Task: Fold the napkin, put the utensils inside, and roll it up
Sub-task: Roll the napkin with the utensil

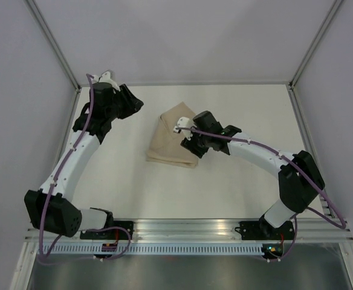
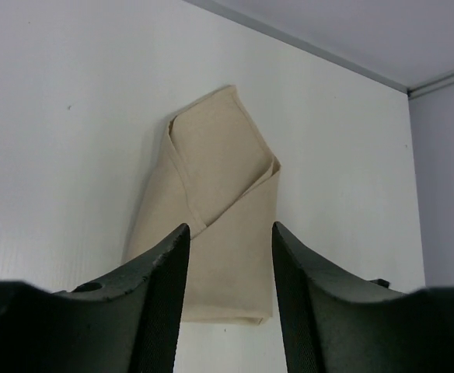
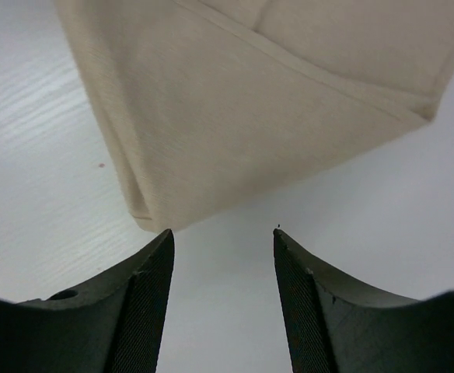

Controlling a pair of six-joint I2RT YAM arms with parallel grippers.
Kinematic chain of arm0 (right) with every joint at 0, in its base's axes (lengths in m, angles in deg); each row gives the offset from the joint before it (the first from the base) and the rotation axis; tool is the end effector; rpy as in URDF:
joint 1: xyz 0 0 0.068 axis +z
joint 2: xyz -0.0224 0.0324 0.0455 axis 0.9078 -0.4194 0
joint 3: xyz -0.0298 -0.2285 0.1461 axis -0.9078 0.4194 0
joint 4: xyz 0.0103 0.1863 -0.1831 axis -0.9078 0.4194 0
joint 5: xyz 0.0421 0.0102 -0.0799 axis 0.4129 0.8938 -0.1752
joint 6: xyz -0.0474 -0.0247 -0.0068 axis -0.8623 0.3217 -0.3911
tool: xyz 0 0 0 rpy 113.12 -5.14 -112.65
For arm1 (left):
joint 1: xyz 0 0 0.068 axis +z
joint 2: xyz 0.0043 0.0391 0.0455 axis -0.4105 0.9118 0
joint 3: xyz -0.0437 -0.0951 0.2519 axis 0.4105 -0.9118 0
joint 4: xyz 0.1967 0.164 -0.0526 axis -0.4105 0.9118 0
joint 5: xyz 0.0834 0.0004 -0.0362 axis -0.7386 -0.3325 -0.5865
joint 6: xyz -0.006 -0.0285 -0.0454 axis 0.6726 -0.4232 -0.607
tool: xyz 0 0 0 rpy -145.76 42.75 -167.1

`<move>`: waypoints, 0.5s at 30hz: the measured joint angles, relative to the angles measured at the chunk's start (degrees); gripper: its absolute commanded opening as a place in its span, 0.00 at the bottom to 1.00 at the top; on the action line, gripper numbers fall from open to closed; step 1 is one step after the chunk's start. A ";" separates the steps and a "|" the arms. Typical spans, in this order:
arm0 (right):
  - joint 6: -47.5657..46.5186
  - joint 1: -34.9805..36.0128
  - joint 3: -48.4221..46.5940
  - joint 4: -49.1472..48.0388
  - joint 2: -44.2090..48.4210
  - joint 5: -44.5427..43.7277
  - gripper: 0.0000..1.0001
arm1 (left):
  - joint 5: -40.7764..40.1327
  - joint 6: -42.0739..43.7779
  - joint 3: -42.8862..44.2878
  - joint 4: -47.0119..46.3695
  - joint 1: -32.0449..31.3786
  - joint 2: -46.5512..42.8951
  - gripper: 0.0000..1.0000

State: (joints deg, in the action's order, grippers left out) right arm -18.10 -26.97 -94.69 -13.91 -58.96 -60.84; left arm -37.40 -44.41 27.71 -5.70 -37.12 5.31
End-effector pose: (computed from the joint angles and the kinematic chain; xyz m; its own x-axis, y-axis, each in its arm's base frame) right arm 0.2721 0.2189 0.2456 -0.2901 -0.7334 -0.6148 -0.8521 0.4903 -0.1829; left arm 0.3029 -0.0718 0.3690 -0.5132 -0.4445 -0.7342 0.0031 0.8545 -0.5194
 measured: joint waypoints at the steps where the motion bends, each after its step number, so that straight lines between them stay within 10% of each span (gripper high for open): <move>1: -0.39 1.77 -0.09 -0.48 -0.13 -0.46 0.61 | 0.72 0.17 -1.55 -0.28 0.00 -2.54 0.55; 15: -4.46 15.54 -0.37 -8.48 -11.08 -8.68 0.68 | 2.54 1.90 -6.47 1.53 0.00 -19.02 0.59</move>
State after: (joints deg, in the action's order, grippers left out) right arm -22.56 -11.43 -95.06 -22.39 -70.04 -69.51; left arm -34.87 -42.51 21.24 -4.17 -37.12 -13.70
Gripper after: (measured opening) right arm 0.672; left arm 0.588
